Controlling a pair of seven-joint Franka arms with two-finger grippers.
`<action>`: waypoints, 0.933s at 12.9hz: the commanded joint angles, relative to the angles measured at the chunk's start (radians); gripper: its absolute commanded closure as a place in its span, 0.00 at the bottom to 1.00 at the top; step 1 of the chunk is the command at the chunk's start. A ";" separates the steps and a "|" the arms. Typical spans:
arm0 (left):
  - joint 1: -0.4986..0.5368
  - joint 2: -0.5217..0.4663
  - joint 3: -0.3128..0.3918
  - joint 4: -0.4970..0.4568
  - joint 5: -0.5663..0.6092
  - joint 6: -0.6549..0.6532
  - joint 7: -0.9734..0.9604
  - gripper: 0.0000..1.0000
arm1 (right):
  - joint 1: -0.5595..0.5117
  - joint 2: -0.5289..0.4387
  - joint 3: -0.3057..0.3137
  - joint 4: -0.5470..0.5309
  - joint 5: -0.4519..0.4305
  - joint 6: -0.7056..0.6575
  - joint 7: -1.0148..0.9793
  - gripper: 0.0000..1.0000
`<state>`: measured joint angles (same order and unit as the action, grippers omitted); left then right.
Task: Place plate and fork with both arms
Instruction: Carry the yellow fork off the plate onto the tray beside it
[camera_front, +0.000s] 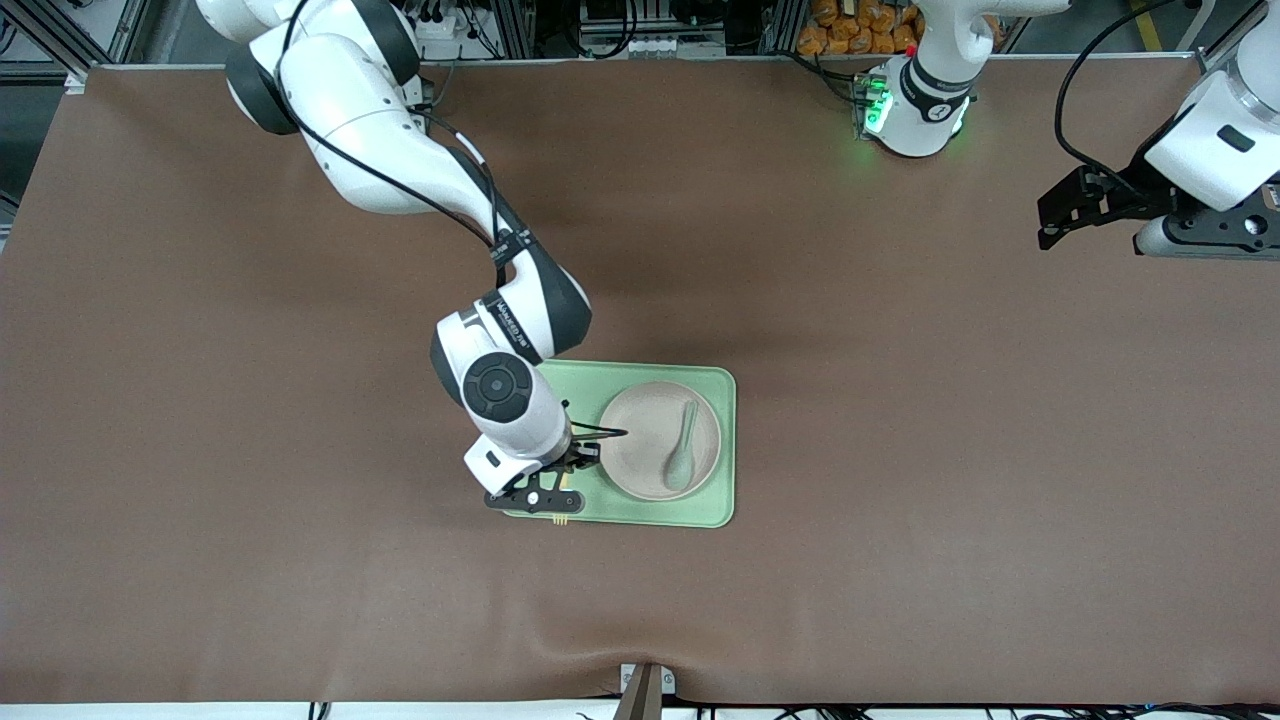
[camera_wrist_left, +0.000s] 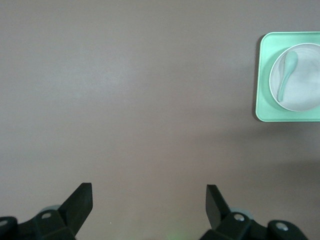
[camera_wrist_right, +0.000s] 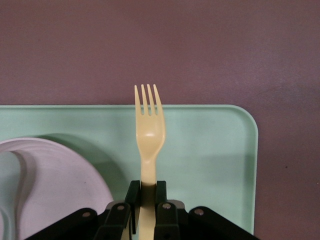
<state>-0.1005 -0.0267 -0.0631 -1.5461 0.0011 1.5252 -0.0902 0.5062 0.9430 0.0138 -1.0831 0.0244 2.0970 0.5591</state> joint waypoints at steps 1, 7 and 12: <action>0.002 -0.004 -0.003 -0.002 0.005 0.006 0.001 0.00 | -0.037 -0.134 0.048 -0.263 -0.004 0.131 -0.024 0.88; 0.002 -0.002 -0.003 -0.003 0.005 0.006 0.000 0.00 | -0.029 -0.165 0.048 -0.439 0.002 0.276 -0.007 0.88; 0.004 -0.002 -0.001 -0.003 0.005 0.006 0.000 0.00 | -0.029 -0.162 0.049 -0.426 0.009 0.271 0.005 0.55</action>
<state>-0.1002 -0.0250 -0.0628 -1.5466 0.0011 1.5252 -0.0902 0.4884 0.8327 0.0502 -1.4616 0.0245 2.3662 0.5590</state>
